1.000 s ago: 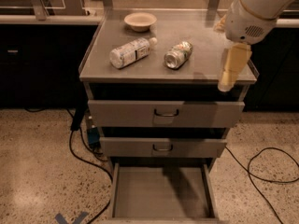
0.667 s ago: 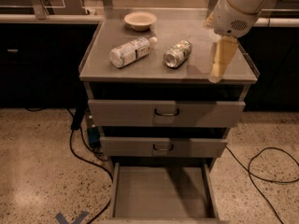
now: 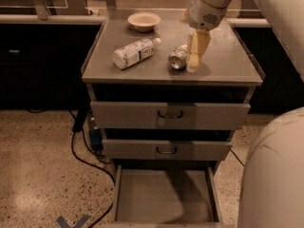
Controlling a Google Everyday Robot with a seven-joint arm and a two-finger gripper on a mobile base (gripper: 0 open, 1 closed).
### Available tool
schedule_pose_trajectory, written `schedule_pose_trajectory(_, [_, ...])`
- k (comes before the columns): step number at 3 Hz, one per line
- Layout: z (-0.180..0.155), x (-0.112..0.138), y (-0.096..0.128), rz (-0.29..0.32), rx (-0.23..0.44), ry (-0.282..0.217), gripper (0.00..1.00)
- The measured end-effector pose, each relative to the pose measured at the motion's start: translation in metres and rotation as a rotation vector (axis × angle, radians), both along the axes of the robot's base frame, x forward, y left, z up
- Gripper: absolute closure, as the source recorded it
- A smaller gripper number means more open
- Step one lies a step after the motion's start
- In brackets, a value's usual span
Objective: Place blue plastic bottle into bottom drawer
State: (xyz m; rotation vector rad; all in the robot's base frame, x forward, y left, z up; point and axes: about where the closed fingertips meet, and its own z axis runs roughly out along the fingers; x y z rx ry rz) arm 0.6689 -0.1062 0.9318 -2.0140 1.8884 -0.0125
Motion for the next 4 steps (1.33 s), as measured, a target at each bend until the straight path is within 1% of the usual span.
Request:
schedule_pose_trajectory(1, [0.0,0.0,0.0,0.0,0.0,0.0,0.0])
schedule_pose_trajectory(2, [-0.002,0.01,0.006,0.018,0.005,-0.014,0.0])
schedule_pose_trajectory(3, [-0.013,0.035,0.029,0.097,0.011,-0.017,0.0])
schedule_pose_trajectory(4, [-0.024,0.059,0.06,0.189,0.025,-0.02,0.0])
